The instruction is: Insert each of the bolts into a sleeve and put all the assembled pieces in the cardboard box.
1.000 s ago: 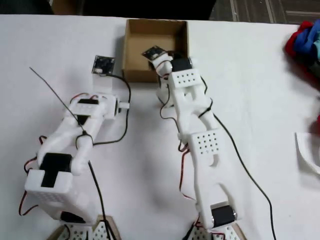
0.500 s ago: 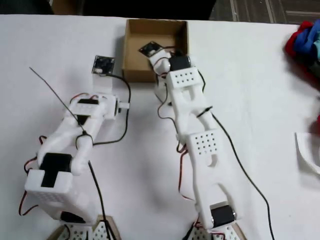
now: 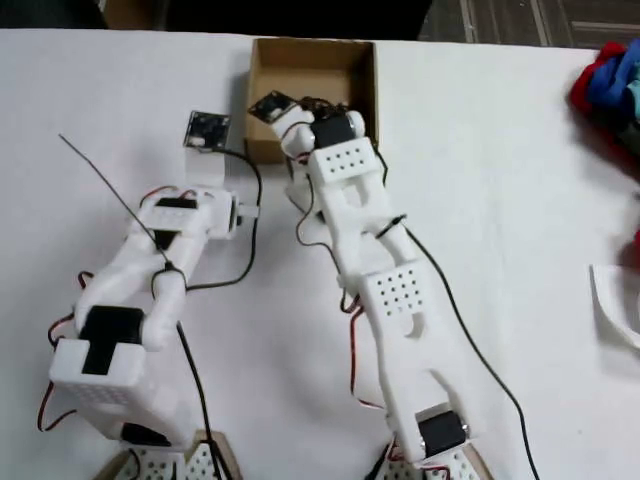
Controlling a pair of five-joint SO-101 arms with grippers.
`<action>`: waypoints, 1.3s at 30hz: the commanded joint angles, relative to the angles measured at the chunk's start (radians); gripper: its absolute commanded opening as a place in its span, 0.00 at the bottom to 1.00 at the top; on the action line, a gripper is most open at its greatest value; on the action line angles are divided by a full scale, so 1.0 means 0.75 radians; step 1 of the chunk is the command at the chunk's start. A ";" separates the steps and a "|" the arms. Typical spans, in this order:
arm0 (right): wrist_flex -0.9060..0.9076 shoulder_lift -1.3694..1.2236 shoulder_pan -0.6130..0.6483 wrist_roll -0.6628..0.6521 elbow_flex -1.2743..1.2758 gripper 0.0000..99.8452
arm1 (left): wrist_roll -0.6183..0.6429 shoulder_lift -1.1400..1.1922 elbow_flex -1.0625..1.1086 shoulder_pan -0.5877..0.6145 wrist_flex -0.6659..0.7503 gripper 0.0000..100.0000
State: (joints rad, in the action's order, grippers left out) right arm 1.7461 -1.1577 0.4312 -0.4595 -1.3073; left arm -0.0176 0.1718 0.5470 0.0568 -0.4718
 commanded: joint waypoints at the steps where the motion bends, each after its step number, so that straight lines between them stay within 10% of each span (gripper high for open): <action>1: 0.028 0.087 0.017 -0.002 0.063 0.16 | -0.008 -0.006 -0.060 0.016 -0.010 0.17; 39: -0.013 0.007 0.026 0.002 0.129 0.02 | -0.008 -0.006 -0.060 0.016 -0.010 0.17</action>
State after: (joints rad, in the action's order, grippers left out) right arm 1.6909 -1.1730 0.4419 -0.4580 -1.1907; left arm -0.0176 0.1718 0.5470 0.0568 -0.4718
